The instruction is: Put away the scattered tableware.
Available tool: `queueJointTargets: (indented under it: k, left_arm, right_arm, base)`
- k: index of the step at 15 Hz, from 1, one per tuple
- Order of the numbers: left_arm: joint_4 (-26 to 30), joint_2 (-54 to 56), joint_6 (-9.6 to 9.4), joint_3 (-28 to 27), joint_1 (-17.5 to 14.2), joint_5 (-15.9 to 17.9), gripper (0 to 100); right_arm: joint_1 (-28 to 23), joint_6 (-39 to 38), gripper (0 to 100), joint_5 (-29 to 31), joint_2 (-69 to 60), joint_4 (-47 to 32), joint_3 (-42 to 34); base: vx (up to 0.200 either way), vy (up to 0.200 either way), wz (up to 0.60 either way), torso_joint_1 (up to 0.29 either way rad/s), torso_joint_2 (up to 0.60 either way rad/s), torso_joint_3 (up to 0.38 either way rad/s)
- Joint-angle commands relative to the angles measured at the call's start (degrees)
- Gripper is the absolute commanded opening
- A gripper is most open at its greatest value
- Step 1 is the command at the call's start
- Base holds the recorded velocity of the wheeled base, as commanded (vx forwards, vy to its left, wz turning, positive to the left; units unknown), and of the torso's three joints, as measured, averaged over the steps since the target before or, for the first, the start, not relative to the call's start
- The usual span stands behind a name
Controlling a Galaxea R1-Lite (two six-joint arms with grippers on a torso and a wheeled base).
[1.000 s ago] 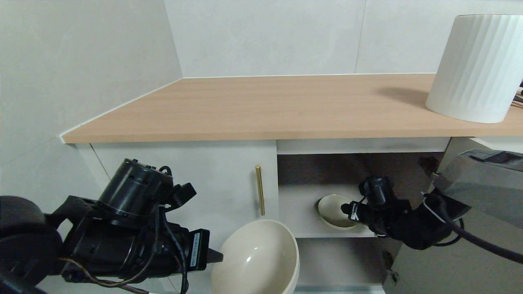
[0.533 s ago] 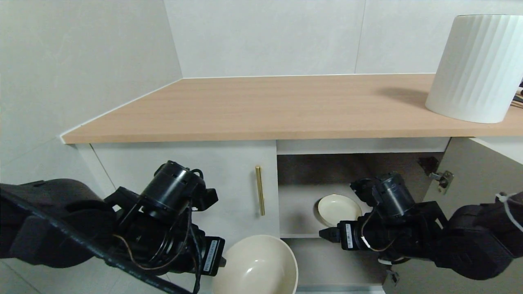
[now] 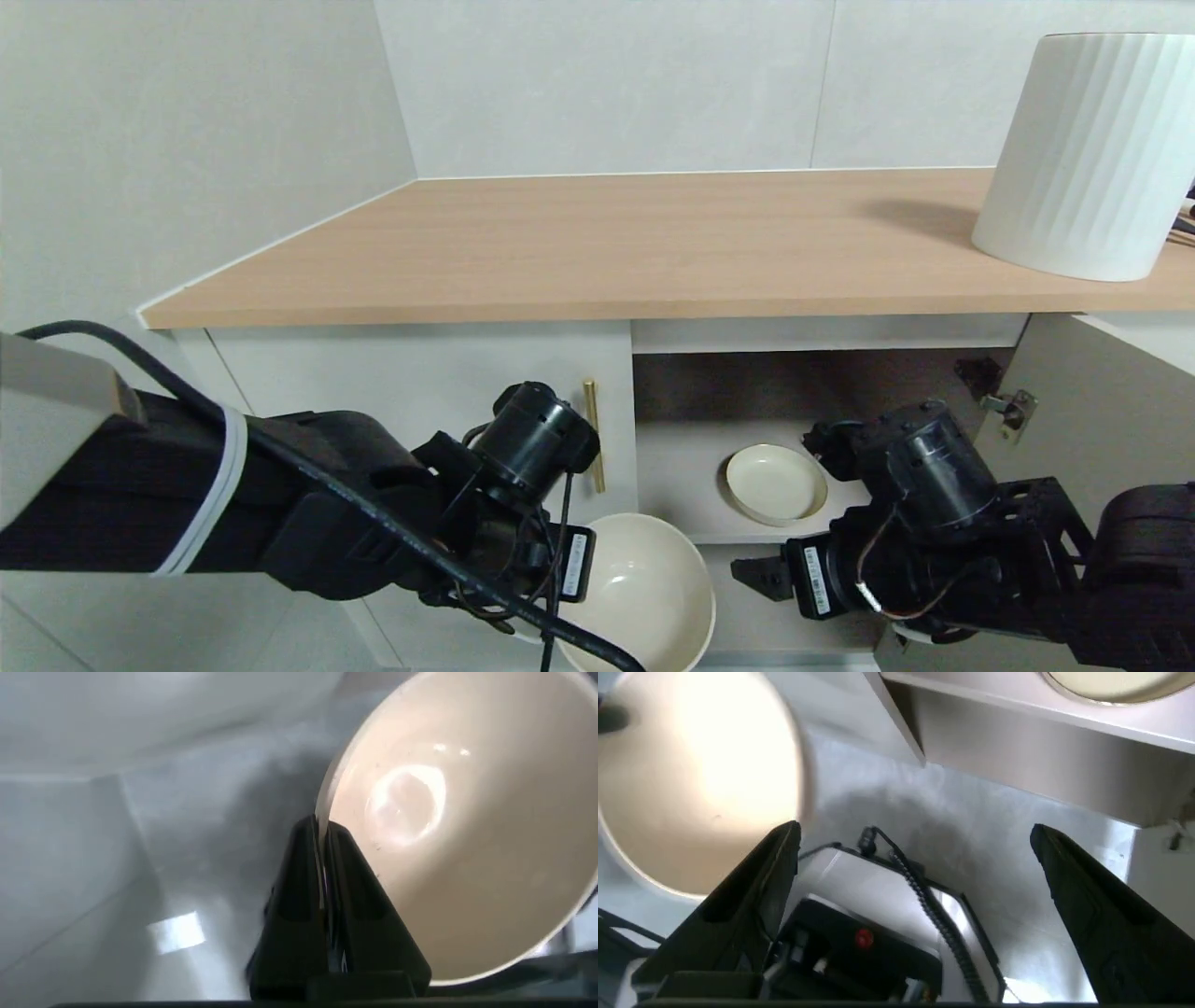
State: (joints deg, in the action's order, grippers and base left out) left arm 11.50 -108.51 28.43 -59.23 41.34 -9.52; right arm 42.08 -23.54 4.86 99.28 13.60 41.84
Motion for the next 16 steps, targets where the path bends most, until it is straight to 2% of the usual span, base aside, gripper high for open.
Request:
queueJointTargets:
  k: [1, 6, 9, 16]
  left_arm:
    - [-1.0, -0.2, 1.63, -0.1, 1.5, -0.8, 0]
    - [-1.2, 0.7, 1.98, -0.2, 2.7, -1.6, 0]
    - [-1.1, 1.1, 2.95, -0.1, 3.3, -1.6, 0]
    - [-1.0, 1.2, 3.04, 0.5, 5.0, -1.6, 0]
  right_arm:
    - [1.4, 0.0, 100, 0.8, 1.7, 0.1, -0.1]
    - [2.4, -0.5, 100, 3.0, 5.2, 1.0, 0.4]
    - [2.4, -0.6, 100, 3.1, 6.1, 3.2, 0.3]
    - [2.4, -0.9, 100, 3.2, 6.8, 4.0, 0.5]
  base:
    - [0.000, 0.000, 0.00, 0.000, 0.00, 0.000]
    - [0.000, 0.000, 0.00, 0.000, 0.00, 0.000]
    - [0.000, 0.000, 0.00, 0.000, 0.00, 0.000]
    - [0.000, 0.000, 0.00, 0.000, 0.00, 0.000]
